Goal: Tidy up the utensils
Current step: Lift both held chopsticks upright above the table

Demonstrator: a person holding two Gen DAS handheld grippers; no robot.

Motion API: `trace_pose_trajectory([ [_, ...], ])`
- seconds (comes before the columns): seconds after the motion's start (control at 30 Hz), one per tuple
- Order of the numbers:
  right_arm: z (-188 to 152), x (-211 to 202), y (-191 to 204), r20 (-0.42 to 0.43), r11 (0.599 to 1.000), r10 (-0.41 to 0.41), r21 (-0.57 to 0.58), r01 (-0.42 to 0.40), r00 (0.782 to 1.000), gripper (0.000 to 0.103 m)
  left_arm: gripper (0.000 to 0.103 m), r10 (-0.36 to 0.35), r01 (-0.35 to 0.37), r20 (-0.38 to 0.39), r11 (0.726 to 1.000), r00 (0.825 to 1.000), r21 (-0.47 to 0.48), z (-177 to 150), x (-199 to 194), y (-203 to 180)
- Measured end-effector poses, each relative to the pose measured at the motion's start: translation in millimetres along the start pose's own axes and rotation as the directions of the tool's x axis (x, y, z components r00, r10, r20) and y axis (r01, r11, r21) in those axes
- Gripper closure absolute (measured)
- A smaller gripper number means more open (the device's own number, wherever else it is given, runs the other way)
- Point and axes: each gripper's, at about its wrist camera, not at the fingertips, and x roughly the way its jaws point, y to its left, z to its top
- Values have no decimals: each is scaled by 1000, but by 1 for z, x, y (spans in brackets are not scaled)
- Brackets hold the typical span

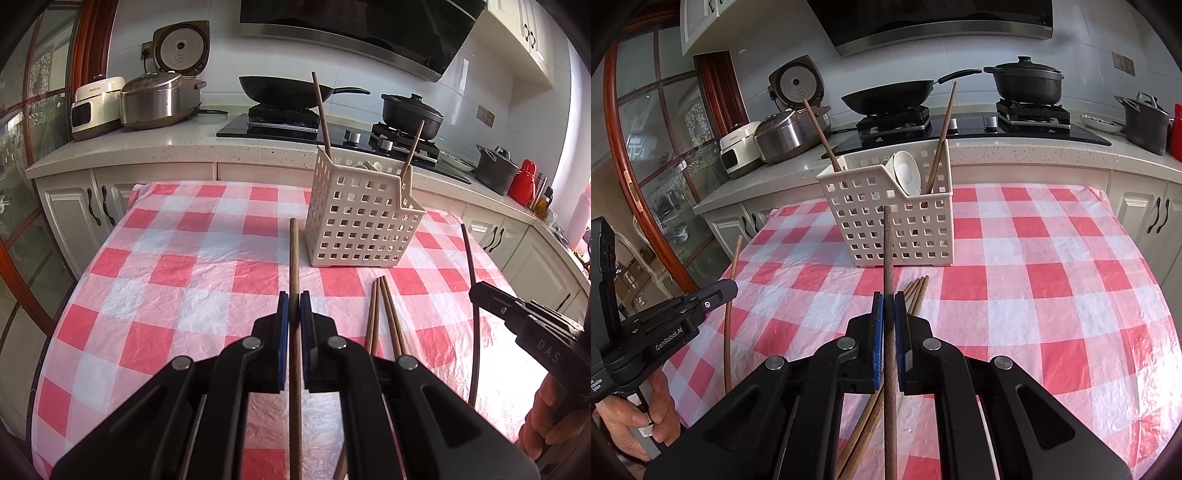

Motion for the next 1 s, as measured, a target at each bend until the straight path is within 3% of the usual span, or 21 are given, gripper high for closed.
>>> trace_pose_trajectory([
  [1.0, 8, -21, 8, 59, 1000, 17, 0, -17, 998, 97, 97, -1, 1, 7, 1000, 1000, -11, -2, -5, 3],
])
